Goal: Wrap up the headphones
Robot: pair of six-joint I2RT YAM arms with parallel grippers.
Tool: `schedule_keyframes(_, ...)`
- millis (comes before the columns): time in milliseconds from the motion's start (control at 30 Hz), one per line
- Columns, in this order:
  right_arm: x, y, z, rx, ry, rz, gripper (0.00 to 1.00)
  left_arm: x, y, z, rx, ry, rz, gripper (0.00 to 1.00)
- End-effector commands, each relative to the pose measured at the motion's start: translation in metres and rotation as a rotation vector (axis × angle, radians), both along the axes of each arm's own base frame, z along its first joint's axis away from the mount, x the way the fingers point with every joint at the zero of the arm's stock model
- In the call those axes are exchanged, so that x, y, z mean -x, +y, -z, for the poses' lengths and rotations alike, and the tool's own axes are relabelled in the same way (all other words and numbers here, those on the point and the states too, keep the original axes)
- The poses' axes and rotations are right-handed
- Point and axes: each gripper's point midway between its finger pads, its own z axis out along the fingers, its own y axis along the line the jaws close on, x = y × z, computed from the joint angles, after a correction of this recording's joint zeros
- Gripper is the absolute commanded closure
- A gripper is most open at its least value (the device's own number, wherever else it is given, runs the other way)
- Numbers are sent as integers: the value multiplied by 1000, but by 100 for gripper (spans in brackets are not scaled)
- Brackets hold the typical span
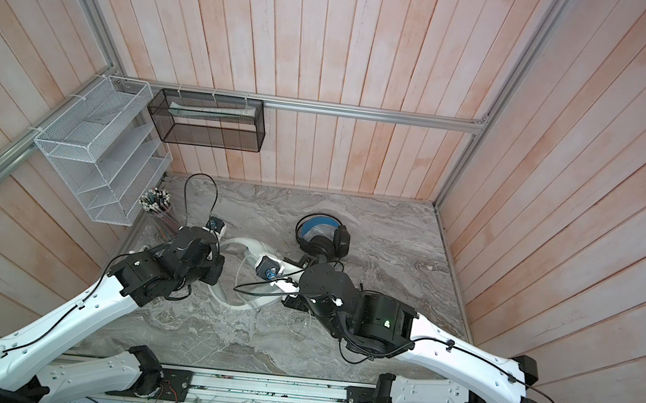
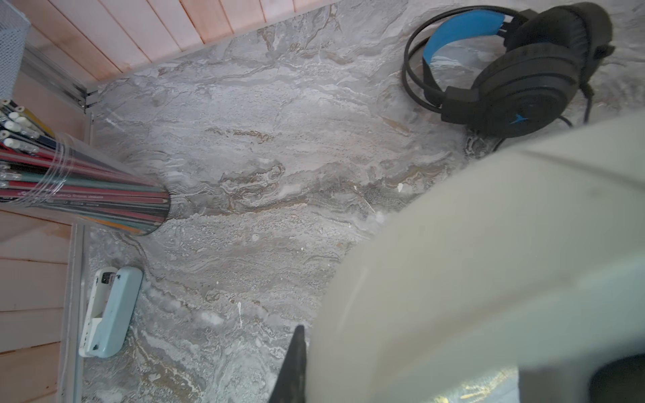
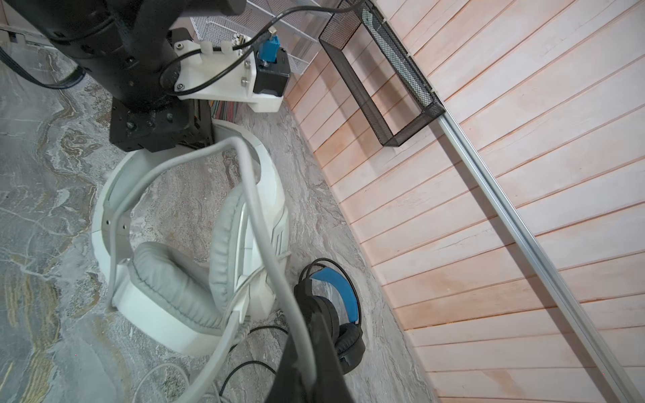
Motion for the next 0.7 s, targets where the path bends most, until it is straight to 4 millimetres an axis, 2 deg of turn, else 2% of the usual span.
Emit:
schedule_keyframes(0, -15, 13, -16, -58, -6, -23, 100, 5, -30, -12, 100, -43, 98, 100)
schedule_keyframes(167, -57, 13, -30, -145, -15, 22, 100, 20, -42, -13, 117, -44, 167, 100)
schedule_keyframes(267, -76, 21, -30, -169, -1, 51, 100, 26, -47, -21, 176, -51, 191, 100)
schedule_keyframes(433, -116, 17, -21, -249, 29, 119, 100, 38, -60, -34, 298, -48, 240, 100)
schedule_keyframes(667, -154, 13, 2, -324, 89, 179, 100, 49, -75, -45, 408, -32, 286, 100)
